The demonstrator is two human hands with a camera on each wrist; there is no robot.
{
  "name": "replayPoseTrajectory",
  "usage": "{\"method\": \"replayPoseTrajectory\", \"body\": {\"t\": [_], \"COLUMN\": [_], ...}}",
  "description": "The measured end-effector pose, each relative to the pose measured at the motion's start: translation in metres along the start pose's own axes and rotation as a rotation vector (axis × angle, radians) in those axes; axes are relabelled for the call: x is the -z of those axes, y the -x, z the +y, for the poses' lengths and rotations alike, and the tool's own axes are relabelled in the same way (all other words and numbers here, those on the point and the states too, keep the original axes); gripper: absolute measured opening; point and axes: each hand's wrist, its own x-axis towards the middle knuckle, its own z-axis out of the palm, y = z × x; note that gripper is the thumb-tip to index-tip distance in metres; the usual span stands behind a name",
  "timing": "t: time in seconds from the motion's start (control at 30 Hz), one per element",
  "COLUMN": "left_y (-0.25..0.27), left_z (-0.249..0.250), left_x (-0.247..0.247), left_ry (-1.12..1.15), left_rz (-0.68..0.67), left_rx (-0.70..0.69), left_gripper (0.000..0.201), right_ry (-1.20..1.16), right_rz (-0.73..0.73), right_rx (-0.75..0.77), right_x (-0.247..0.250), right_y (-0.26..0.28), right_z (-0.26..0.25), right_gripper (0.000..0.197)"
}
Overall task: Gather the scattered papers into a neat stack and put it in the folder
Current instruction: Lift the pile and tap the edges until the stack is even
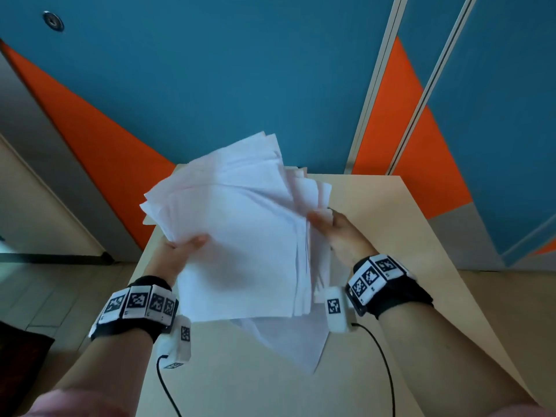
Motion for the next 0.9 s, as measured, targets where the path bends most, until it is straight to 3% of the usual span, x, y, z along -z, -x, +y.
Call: {"method": "replayPoseTrajectory", "body": {"t": [0.07, 0.13, 0.27, 0.33, 0.4, 0.47, 0.6, 0.7, 0.9], "left_y": [-0.003, -0.005, -0.009, -0.01, -0.009, -0.008, -0.007, -0.006, -0.002], "left_z": [-0.002, -0.007, -0.024, -0.032, -0.038, -0.041, -0.044, -0.046, -0.041], "left_x": [0.003, 0.009, 0.023, 0.028, 0.03, 0.029, 0.026, 0.025, 0.018], "left_ry": [-0.029, -0.052, -0.082, -0.114, -0.139, -0.142, -0.161, -0.187, -0.322], "left_rz": [0.079, 0.139, 0.241, 0.249, 0.252, 0.264, 0.271, 0.278, 0.333], "left_rx": [-0.018, -0.002, 0.072, 0.111, 0.142, 0.169, 0.21, 0.225, 0.306], "left_gripper": [0.044, 0.042, 0.043, 0.052, 0.051, 0.041, 0.039, 0.042, 0.05], "right_ry": [-0.024, 0.061, 0.697, 0.795, 0.839, 0.844, 0.668, 0.463, 0.216], "right_rz": [-0.014, 0.08, 0.275, 0.345, 0.384, 0.368, 0.348, 0.552, 0.93], "right_rx": [-0.017, -0.113, -0.498, -0.719, -0.764, -0.743, -0.675, -0.486, -0.051], "right_x": [0.007, 0.017, 0.028, 0.017, 0.002, -0.009, -0.011, -0.004, 0.029], "right_y": [-0.003, -0.005, -0.002, 0.01, 0.017, 0.015, 0.007, 0.009, -0.001], "right_z": [0.006, 0.024, 0.091, 0.117, 0.129, 0.138, 0.149, 0.143, 0.091], "right_gripper": [0.036, 0.04, 0.051, 0.074, 0.084, 0.077, 0.04, 0.026, 0.03]}}
